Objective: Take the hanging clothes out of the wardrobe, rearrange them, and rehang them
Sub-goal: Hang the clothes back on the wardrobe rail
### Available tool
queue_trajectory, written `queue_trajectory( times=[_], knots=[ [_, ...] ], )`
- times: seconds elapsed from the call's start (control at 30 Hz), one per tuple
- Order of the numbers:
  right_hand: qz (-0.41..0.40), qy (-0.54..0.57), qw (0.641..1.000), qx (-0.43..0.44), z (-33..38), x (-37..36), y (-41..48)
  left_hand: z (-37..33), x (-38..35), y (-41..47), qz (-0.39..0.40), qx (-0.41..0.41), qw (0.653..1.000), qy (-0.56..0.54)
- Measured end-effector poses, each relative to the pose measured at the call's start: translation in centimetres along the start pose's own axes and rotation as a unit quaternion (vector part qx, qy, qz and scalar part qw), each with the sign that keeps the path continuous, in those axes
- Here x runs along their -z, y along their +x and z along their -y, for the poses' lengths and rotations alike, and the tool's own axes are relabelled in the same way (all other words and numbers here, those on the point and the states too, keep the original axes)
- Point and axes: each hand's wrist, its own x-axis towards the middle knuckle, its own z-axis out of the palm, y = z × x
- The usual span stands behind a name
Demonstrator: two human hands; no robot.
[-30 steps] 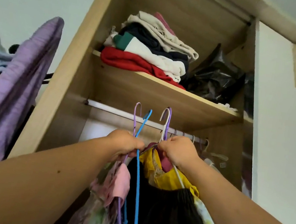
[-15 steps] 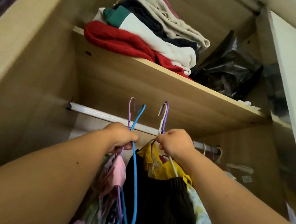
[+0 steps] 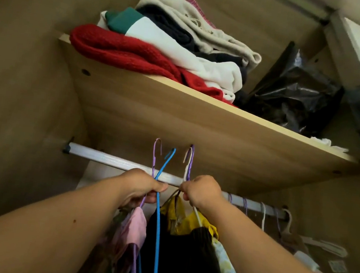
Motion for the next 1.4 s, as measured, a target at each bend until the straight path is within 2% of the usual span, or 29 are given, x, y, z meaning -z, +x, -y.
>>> queue_trajectory(
  times=[0.13,0.33,0.57,0.7,0.77,0.8,0.83,0.87,0.9,0.97,1.0,1.03,1.13,1.27,1.4],
  knots=[
    [0.001,0.047,0.999,-0.023,-0.9,-1.8,2.0,0.6,-0.2,1.8,-0.004,0.005,1.000,0.008],
    [0.024,0.057,0.995,-0.079,-2.7,-4.2,2.3,2.1,0.2,3.3,-0.009,0.038,0.997,0.065],
    [0.070,0.016,0.992,-0.107,-4.9,-5.6,1.7,3.5,0.1,3.7,0.001,0.060,0.991,0.117],
    [0.112,-0.055,0.987,-0.101,-4.1,-4.1,1.1,4.4,-0.2,3.7,0.008,0.079,0.989,0.126],
    [0.066,-0.121,0.988,-0.071,-3.5,-2.8,0.3,4.9,-0.3,3.4,0.014,0.092,0.988,0.122],
    [0.005,-0.146,0.989,-0.034,-3.1,-2.3,-0.1,5.2,-0.3,3.4,0.019,0.092,0.988,0.120],
    [-0.049,-0.140,0.989,0.013,-2.6,-1.9,-0.5,5.3,-0.4,3.4,0.022,0.093,0.989,0.114],
    [-0.063,-0.111,0.990,0.055,-2.0,-1.7,-0.8,5.3,-0.4,3.5,0.020,0.092,0.990,0.104],
    [-0.019,-0.068,0.994,0.078,-1.1,-1.6,-1.2,5.2,-0.4,3.4,0.018,0.091,0.991,0.093],
    [0.168,0.017,0.985,0.044,0.6,-1.9,-2.6,4.9,-0.3,3.4,0.022,0.078,0.990,0.113],
    [0.225,0.022,0.974,0.020,1.0,-2.2,-3.1,4.7,-0.2,3.3,0.024,0.071,0.989,0.131],
    [0.237,0.015,0.971,0.008,1.2,-2.4,-3.4,4.5,-0.1,3.1,0.029,0.070,0.989,0.126],
    [0.178,0.026,0.984,0.010,1.6,-3.0,-3.8,4.4,-0.2,2.8,0.048,0.069,0.994,0.067],
    [0.107,0.024,0.992,0.062,2.0,-3.8,-3.3,4.2,-0.4,3.0,0.036,0.062,0.997,-0.001],
    [0.078,-0.001,0.995,0.066,2.4,-4.1,-2.8,4.0,0.5,2.6,0.010,0.065,0.998,0.017]
  ],
)
